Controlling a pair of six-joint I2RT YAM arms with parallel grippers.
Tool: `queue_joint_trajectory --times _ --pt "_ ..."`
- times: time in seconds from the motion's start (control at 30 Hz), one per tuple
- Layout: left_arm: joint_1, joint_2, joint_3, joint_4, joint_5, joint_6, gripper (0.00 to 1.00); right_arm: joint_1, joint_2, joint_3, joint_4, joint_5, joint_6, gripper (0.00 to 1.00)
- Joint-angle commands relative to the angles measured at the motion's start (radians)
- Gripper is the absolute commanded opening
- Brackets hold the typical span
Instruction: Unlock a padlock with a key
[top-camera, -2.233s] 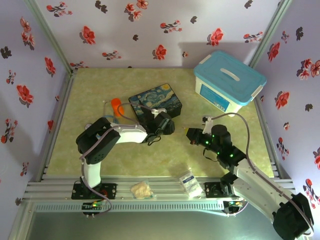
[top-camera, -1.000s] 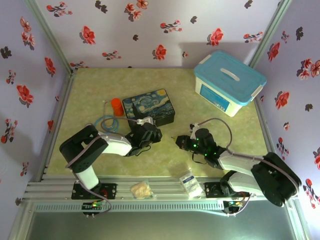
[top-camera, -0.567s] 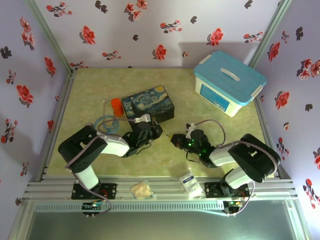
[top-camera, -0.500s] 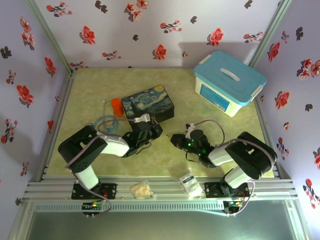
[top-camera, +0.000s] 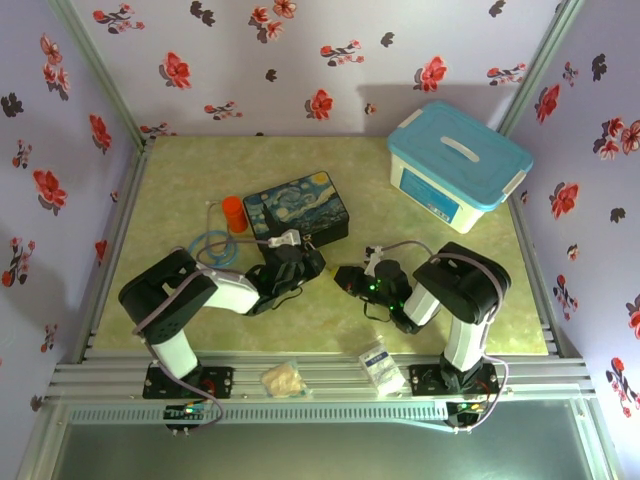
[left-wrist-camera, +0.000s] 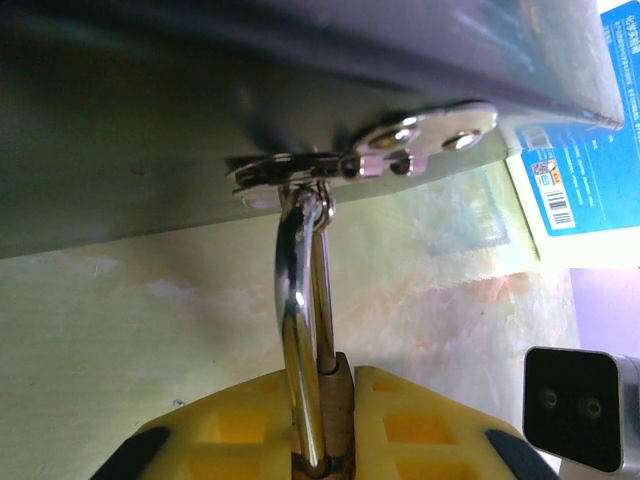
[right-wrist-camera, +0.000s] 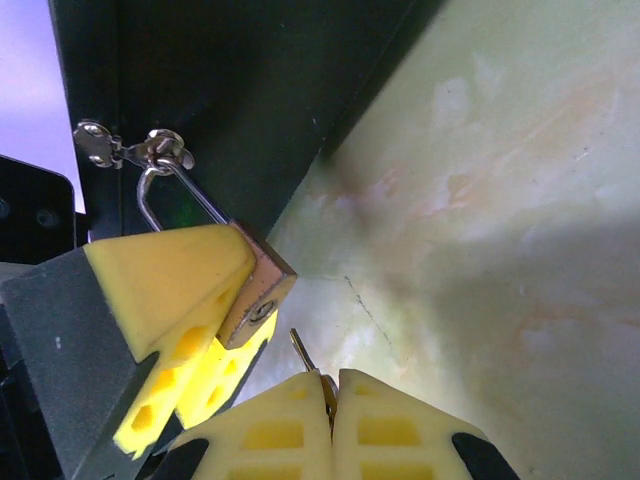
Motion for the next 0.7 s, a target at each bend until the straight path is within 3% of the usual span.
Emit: queue_joint_trajectory --times 0.0,0.4,0.67 --pt "0.000 0.014 -0.009 0.091 -0.016 0.003 0.17 0.003 0.022 0.018 0.095 -0.008 0.017 0.00" --pt "0.000 0.007 -0.013 0.124 -0.025 -0.032 0.12 0.004 0.021 0.022 0.095 0.005 0.028 0.00" --pt "0.000 0.018 -0.030 0.206 -0.037 -0.087 0.19 0.016 0.025 0.011 0.095 0.010 0.029 0.00"
